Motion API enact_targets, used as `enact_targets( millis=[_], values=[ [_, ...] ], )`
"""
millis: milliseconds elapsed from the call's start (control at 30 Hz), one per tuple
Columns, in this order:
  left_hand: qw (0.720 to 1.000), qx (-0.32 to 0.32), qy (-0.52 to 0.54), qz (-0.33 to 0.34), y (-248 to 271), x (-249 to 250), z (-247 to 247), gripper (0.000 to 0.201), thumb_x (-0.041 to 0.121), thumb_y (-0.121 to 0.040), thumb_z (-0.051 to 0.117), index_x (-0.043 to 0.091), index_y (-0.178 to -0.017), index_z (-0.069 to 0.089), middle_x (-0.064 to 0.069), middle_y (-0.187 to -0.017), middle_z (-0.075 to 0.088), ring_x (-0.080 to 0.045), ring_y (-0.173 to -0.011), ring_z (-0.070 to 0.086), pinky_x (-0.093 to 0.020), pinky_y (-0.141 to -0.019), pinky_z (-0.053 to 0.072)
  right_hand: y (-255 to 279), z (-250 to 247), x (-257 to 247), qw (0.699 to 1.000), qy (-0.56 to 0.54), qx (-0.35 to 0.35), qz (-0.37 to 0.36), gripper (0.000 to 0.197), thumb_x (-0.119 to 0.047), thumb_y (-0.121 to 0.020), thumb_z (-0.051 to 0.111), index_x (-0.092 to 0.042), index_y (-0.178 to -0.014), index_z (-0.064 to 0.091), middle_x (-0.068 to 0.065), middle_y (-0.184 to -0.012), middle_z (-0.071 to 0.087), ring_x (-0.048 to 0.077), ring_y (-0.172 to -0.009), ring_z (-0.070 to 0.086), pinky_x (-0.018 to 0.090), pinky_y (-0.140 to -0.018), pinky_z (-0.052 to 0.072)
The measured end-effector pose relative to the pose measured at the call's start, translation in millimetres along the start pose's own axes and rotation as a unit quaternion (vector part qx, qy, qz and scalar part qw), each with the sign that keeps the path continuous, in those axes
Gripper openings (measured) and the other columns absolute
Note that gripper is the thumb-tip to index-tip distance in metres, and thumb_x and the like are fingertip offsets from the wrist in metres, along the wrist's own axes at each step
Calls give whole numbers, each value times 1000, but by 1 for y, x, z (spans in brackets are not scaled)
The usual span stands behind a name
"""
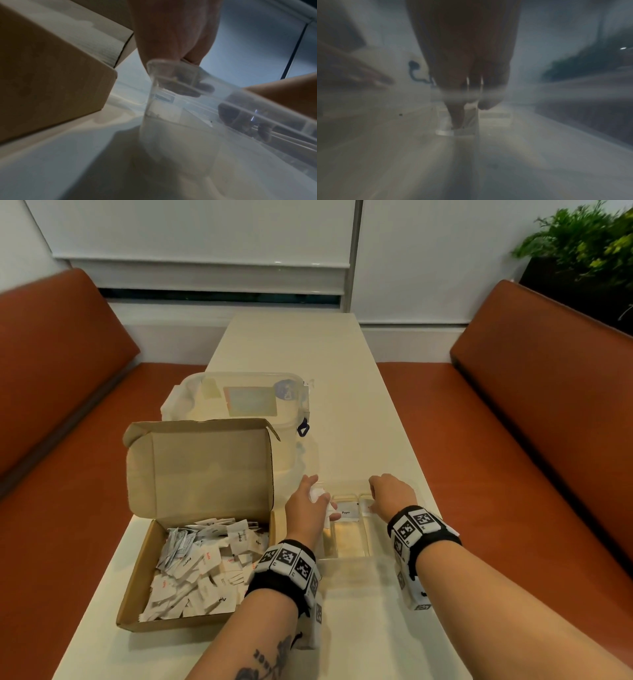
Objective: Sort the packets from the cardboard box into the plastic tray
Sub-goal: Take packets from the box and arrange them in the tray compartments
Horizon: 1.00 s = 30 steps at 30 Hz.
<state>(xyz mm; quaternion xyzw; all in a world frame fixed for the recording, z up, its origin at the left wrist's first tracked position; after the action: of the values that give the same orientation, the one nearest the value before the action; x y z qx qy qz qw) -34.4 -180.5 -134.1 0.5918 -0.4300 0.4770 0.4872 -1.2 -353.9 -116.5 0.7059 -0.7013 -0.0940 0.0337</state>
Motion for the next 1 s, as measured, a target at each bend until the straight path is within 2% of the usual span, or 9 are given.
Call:
enact_targets(
  millis=[200,300,367,467,600,667,767,867,1000],
  values=[
    [1000,3,0,-6,-1,0,0,47,4,-92,57,15,-137,47,-11,-140,44,-6,-70,65,-16,-52,54,5,6,0,1000,22,-9,11,20,-6,-93,47,-6,-111,55,10,-113,58,26,-101,58,29,-73,41],
    [999,12,30,-2,2,2,-2,55,3,-89,61,14,-140,44,-11,-129,51,-7,-75,62,-10,-50,50,9,-6,-8,999,-3,38,3,17,-13,-93,50,-8,-108,54,9,-110,58,26,-102,55,31,-76,44],
    [999,24,38,9,3,5,-4,63,3,-84,67,15,-141,41,-3,-123,48,-4,-79,56,-6,-50,47,12,-22,-14,993,-83,83,0,18,-22,-93,53,-8,-103,58,8,-102,61,24,-95,57,31,-75,45],
    [997,-1,76,2,3,6,4,72,1,-78,73,26,-137,41,6,-108,49,-13,-84,62,-15,-52,52,13,-34,-31,956,-281,78,-23,21,-28,-91,58,-10,-97,67,4,-90,66,18,-81,58,27,-71,45],
    [995,-52,81,4,6,11,17,49,5,-77,76,24,-116,53,0,-104,57,-18,-78,70,-24,-55,56,14,-33,-48,903,-429,6,-34,10,-18,-83,69,-9,-85,69,1,-70,62,11,-58,57,16,-51,43],
    [993,-57,108,-2,7,12,18,33,4,-80,73,20,-105,58,-2,-106,57,-16,-78,70,-26,-58,57,15,-34,-43,889,-457,13,-18,5,-12,-81,71,-8,-82,68,1,-69,62,11,-57,56,16,-50,44],
    [987,-74,140,-20,7,11,19,16,4,-89,61,13,-102,60,-7,-109,57,-13,-71,71,-27,-58,58,15,-38,-29,882,-469,47,8,6,-13,-79,73,-10,-81,68,-2,-68,62,9,-60,54,18,-54,43],
    [987,-75,141,-23,8,11,18,16,0,-93,53,13,-99,60,-18,-112,59,-21,-73,71,-28,-56,57,14,-35,-23,875,-480,53,24,7,-14,-78,74,-12,-78,67,-2,-66,61,9,-56,52,17,-52,43],
    [992,-14,128,1,7,13,4,17,2,-91,58,16,-99,61,-2,-107,58,-17,-81,70,-29,-64,59,17,-29,-22,833,-550,47,48,21,-18,-76,78,-6,-86,64,3,-67,64,15,-55,58,20,-51,49]
  ],
)
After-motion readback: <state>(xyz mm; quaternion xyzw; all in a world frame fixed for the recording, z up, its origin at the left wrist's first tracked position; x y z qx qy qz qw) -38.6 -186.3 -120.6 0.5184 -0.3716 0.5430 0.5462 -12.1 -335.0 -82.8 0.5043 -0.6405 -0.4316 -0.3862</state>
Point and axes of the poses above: each hand's wrist, its own y-axis away from the middle knuckle, its own z-axis out of the palm, x = y × z, the point moved 10 cm from there along -y, towards the middle knuckle
